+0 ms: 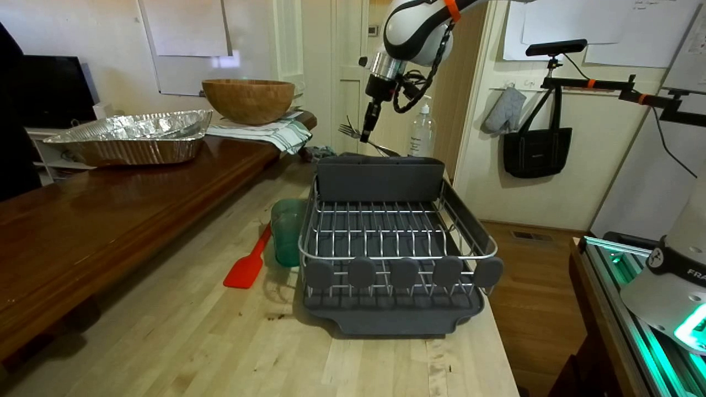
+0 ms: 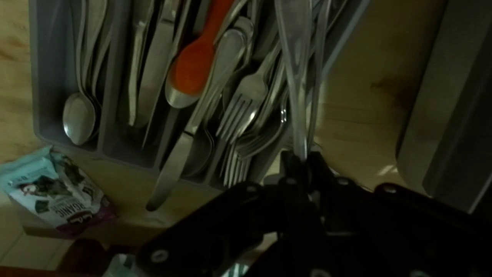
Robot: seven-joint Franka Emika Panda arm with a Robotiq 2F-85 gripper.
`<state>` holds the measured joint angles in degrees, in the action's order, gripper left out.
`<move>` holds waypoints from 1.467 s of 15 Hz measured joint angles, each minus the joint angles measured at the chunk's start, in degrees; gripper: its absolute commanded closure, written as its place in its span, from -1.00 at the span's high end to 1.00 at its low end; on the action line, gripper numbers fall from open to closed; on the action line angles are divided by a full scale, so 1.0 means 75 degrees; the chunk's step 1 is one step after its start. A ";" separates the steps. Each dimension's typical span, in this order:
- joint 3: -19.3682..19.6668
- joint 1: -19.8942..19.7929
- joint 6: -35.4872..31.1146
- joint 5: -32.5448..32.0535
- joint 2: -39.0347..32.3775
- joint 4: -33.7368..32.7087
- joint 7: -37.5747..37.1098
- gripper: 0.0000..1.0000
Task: Place some cutlery on the dishrack.
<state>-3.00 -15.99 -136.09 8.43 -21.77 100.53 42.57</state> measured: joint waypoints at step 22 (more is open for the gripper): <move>-0.0190 0.1156 0.0323 0.2711 0.1706 0.0694 0.2139 -0.94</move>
<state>-4.42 -7.32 -133.67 28.76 -8.97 105.74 58.61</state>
